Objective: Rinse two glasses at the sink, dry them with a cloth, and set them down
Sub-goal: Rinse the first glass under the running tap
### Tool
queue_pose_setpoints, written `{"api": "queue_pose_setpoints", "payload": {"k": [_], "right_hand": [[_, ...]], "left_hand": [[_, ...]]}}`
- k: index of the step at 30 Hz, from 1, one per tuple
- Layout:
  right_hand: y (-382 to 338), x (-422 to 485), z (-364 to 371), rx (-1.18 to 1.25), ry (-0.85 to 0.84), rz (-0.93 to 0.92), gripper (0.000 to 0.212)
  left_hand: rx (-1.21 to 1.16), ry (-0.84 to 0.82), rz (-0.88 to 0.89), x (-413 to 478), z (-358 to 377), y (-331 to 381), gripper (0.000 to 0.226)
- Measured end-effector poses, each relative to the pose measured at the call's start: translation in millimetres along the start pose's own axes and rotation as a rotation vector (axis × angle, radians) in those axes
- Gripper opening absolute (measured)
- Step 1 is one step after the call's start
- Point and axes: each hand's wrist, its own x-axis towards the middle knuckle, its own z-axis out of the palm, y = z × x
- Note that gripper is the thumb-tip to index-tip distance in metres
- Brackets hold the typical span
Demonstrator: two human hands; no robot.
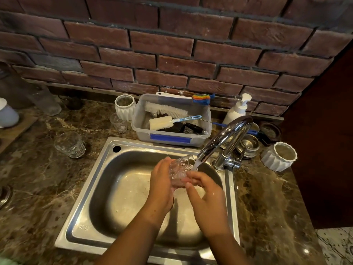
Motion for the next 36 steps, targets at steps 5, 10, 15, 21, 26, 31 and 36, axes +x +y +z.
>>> {"api": "queue_pose_setpoints", "payload": {"k": [5, 10, 15, 21, 26, 31, 36], "right_hand": [[9.8, 13.3, -14.5, -0.18, -0.28, -0.173, 0.025], [33.0, 26.3, -15.7, -0.573, -0.573, -0.355, 0.037], [34.0, 21.6, -13.2, -0.266, -0.517, -0.226, 0.031], [32.1, 18.0, -17.0, 0.202, -0.355, 0.125, 0.031], [28.0, 15.5, -1.1, 0.534, -0.435, 0.382, 0.032], [30.5, 21.7, -12.9, 0.756, -0.492, 0.565, 0.03], [27.0, 34.6, -36.1, 0.894, -0.566, 0.553, 0.039]], "left_hand": [[-0.062, -0.129, -0.295, -2.6, -6.1, -0.1, 0.041], [0.104, -0.156, -0.336, -2.6, -11.4, -6.7, 0.034], [0.141, -0.098, -0.239, 7.5, -21.5, 8.3, 0.03], [0.198, -0.102, -0.113, 8.6, -22.4, 6.0, 0.033], [0.396, -0.16, 0.104, 3.7, -12.6, -3.2, 0.031], [0.475, -0.149, 0.249, 6.4, -20.0, 0.3, 0.031], [0.486, -0.128, 0.356, 14.2, -23.3, 13.0, 0.028]]}}
